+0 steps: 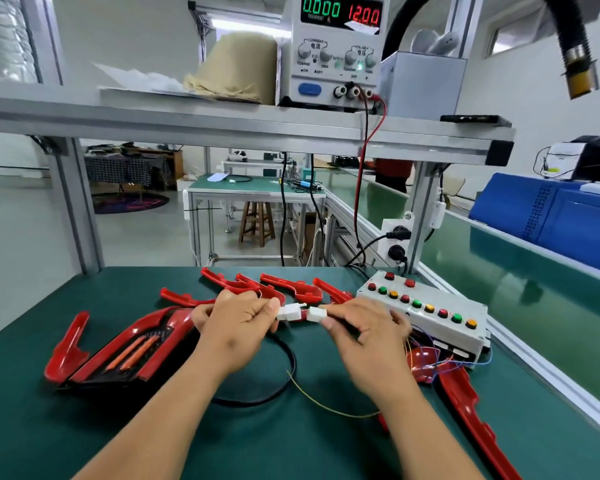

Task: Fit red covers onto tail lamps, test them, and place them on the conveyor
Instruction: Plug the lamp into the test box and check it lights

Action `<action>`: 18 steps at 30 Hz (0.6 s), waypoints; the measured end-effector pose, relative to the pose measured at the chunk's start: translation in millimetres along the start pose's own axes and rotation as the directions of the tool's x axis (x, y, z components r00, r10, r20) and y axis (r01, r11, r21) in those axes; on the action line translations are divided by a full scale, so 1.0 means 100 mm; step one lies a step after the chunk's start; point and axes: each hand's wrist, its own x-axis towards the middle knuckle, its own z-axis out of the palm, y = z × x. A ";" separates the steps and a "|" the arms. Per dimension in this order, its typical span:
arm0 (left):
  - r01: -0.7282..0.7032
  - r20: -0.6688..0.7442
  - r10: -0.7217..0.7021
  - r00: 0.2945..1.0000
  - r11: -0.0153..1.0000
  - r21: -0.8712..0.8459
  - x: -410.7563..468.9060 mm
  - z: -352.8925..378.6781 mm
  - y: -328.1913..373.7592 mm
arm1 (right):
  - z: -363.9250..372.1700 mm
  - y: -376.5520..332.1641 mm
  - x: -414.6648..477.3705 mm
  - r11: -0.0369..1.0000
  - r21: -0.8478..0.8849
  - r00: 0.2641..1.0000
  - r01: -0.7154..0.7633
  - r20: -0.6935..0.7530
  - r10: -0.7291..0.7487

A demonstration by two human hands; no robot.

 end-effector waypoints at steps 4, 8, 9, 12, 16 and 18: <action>-0.040 0.006 0.040 0.999 0.999 0.025 0.01 0.00 -0.01 | 0.01 -0.01 -0.01 0.996 -0.032 0.996 0.085 -0.001 -0.085; -0.102 -0.010 0.104 0.995 0.987 0.122 -0.02 -0.03 0.03 | 0.00 -0.05 0.00 0.982 -0.088 0.986 0.168 0.001 -0.169; -0.104 -0.018 0.109 0.994 0.980 0.167 -0.04 -0.03 0.05 | -0.01 -0.07 -0.01 0.972 -0.113 0.978 0.205 -0.001 -0.207; -0.090 -0.046 0.103 0.994 0.968 0.233 -0.05 -0.03 0.11 | -0.03 -0.10 0.00 0.969 -0.145 0.979 0.202 -0.003 -0.205; -0.060 -0.059 0.073 0.996 0.980 0.192 -0.05 -0.03 0.10 | -0.11 -0.06 0.04 0.982 -0.175 0.995 0.073 0.084 -0.059; -0.061 -0.053 0.073 0.996 0.979 0.193 -0.05 -0.02 0.08 | -0.11 -0.04 0.04 0.987 -0.132 0.981 0.093 0.180 -0.068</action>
